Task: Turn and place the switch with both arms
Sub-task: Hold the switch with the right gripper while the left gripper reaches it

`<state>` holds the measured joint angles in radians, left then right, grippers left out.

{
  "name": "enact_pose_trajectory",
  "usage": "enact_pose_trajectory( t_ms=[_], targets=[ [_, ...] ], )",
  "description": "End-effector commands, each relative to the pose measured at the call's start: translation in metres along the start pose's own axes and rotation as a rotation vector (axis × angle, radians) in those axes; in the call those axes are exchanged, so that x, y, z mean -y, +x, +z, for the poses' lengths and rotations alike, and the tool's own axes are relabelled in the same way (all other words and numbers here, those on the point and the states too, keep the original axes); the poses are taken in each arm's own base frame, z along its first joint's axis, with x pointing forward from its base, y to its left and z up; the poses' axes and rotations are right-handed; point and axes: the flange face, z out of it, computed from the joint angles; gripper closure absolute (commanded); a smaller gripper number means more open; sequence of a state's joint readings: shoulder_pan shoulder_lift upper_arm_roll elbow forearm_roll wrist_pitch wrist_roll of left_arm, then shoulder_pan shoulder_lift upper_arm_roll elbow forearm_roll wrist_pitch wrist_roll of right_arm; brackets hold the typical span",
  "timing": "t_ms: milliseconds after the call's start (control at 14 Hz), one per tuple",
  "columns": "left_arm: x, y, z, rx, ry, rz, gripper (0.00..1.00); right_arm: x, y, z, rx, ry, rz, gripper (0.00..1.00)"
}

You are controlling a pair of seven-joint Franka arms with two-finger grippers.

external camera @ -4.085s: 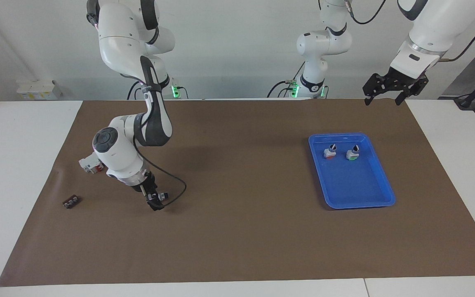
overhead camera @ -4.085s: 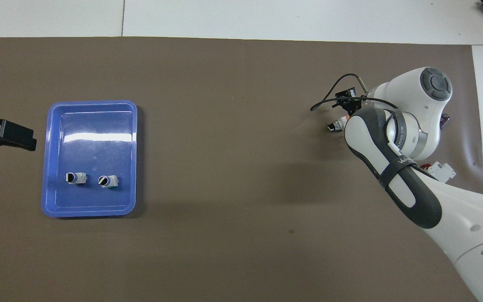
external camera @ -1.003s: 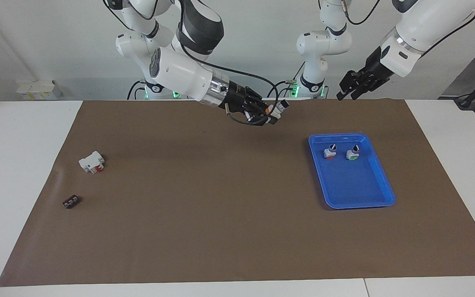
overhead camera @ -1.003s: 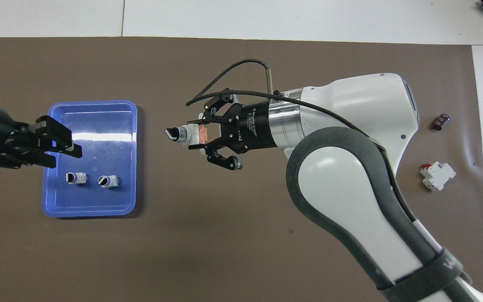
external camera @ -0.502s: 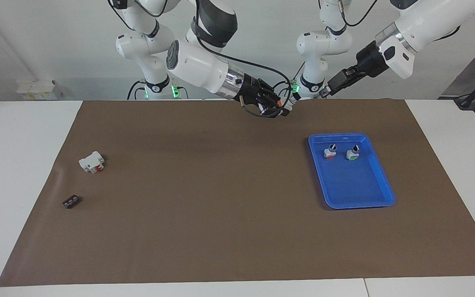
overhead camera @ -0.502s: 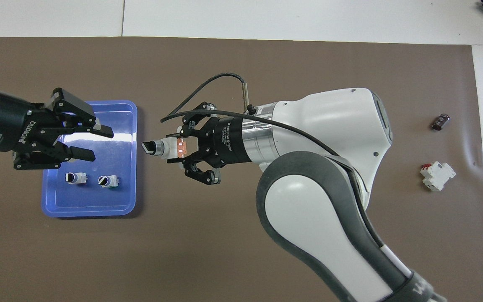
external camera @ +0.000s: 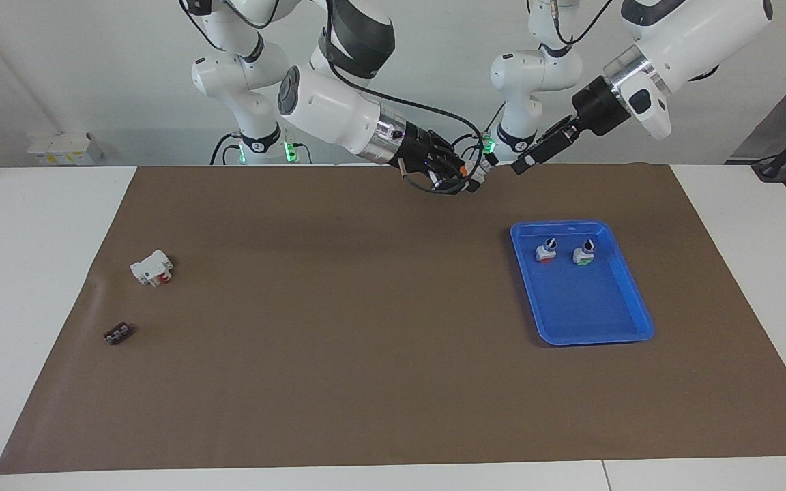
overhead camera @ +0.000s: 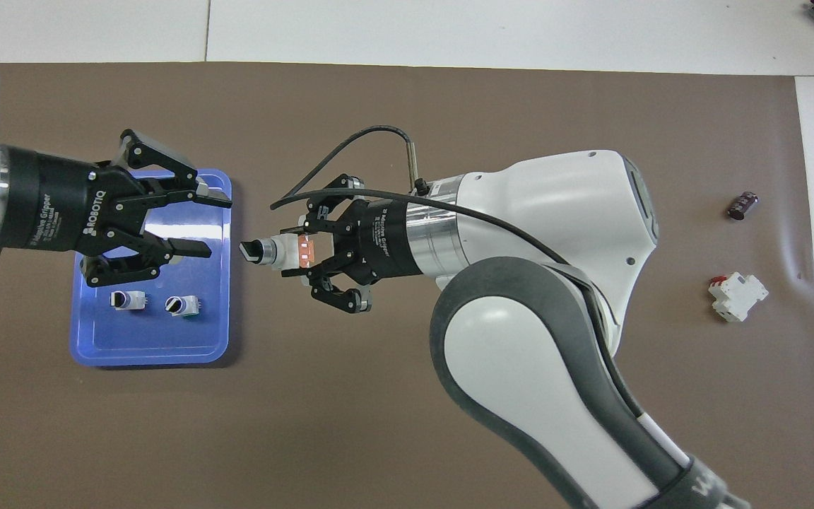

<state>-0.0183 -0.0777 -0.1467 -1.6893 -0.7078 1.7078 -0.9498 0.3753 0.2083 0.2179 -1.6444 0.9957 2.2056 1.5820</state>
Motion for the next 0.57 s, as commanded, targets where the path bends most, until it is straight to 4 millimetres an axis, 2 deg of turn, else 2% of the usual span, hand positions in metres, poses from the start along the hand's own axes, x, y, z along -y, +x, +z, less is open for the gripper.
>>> enact_pose_trajectory(
  t_ms=[0,72,143,215,502],
  targets=[
    [0.004,-0.013,0.006,-0.005,-0.028,-0.048,0.42,-0.002,0.000,-0.001,-0.019,0.008,0.006,1.00],
    [0.002,-0.021,0.012,-0.001,-0.019,-0.052,0.43,-0.002,0.000,-0.001,-0.019,0.008,0.006,1.00],
    [0.000,-0.025,0.016,0.001,-0.013,-0.058,0.52,-0.002,-0.001,-0.002,-0.018,0.012,0.004,1.00],
    [-0.001,-0.029,0.017,0.001,-0.009,-0.066,0.56,-0.002,0.000,-0.002,-0.019,0.011,0.005,1.00],
    [-0.001,-0.029,0.019,0.003,-0.005,-0.070,0.65,-0.002,-0.001,-0.002,-0.018,0.012,0.005,1.00]
  ],
)
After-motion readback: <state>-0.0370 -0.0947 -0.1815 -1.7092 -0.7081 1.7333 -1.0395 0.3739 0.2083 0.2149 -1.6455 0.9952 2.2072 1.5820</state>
